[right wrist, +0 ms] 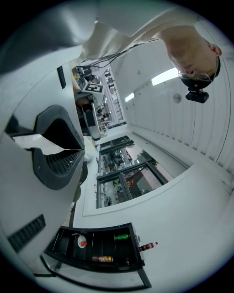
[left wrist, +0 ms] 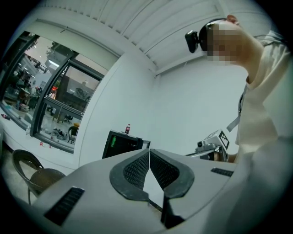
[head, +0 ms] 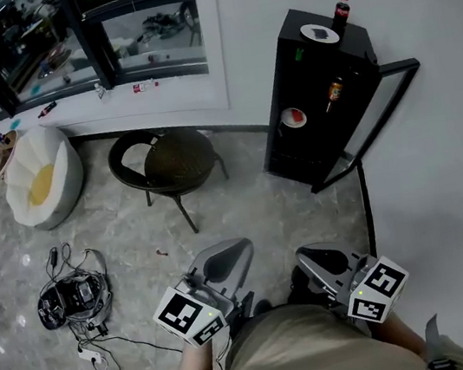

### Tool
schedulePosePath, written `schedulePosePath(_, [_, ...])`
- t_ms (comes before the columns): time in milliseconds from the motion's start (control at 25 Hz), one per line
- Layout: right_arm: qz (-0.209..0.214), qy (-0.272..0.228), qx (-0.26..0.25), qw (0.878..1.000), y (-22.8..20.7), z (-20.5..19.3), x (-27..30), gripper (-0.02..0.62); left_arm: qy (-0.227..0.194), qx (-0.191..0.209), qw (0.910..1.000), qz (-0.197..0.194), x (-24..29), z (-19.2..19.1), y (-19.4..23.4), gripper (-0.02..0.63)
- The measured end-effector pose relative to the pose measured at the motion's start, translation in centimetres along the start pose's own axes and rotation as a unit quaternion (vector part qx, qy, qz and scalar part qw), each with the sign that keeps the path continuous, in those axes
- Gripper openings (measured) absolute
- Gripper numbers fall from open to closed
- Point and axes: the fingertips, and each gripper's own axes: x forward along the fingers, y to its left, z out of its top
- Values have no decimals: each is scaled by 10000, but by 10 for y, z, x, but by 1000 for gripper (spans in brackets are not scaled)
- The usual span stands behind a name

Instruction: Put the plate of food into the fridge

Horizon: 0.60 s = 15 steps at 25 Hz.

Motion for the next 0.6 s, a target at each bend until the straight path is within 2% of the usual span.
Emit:
schedulePosePath(200, [89, 58, 11, 9999, -25, 4, 6, 23, 149, -41, 9998, 145, 23, -4, 16, 11])
schedulePosePath(600, [-193, -80, 222, 9995, -113, 25, -26, 23, 428, 97, 9990, -98, 114, -1, 11, 11])
